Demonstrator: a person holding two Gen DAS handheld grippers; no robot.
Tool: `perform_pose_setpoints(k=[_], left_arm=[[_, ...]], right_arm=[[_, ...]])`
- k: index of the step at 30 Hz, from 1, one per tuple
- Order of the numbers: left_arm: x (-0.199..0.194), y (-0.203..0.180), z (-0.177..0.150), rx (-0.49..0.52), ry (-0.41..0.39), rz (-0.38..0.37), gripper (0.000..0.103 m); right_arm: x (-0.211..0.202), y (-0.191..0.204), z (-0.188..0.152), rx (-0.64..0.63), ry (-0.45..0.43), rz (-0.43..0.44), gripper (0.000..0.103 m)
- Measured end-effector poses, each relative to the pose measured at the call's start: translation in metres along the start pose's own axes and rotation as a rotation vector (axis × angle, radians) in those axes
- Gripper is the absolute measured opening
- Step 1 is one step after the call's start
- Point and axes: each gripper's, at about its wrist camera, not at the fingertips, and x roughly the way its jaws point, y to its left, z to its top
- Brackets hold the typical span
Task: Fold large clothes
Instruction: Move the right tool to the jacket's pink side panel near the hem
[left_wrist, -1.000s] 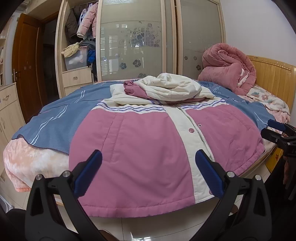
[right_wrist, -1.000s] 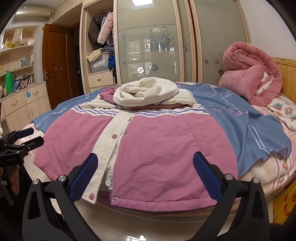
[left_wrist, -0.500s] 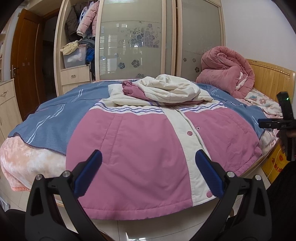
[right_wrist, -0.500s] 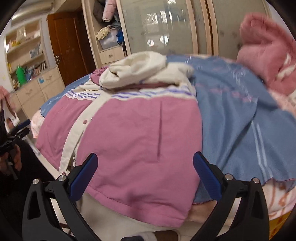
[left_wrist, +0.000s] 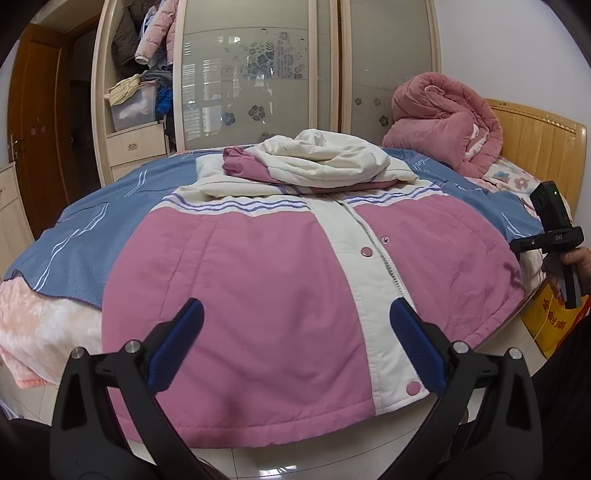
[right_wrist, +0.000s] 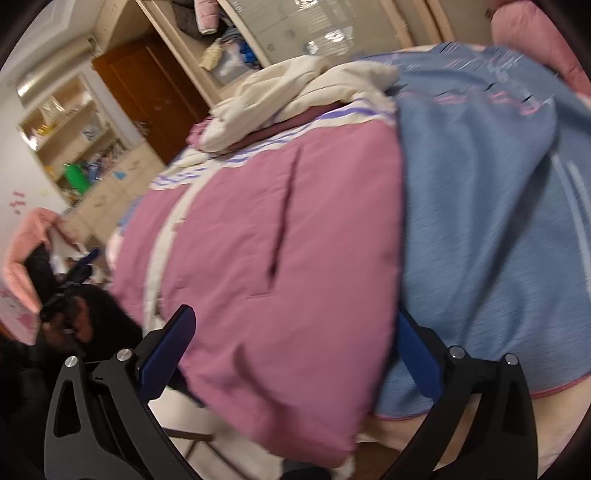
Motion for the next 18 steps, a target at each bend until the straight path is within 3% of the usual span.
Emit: perform_pose_setpoints(k=[13,15,18], left_arm=[[-0.002,-0.003,0.004,0.006,-0.017,-0.017,0.101],[-0.003,-0.003,0.004,0.003,-0.021,-0.017,0.101],[-0.004,-0.003,0.003,0.004,-0.021,-0.017,0.101]], right_arm=[[0.001,-0.001,-0.021,0.152,0.082,0.304,0.102],[0.003,0.001,-0.018,0.164,0.086,0.278,0.102],[0.023,0.003,-0.019,0.175,0.155,0.165,0.102]])
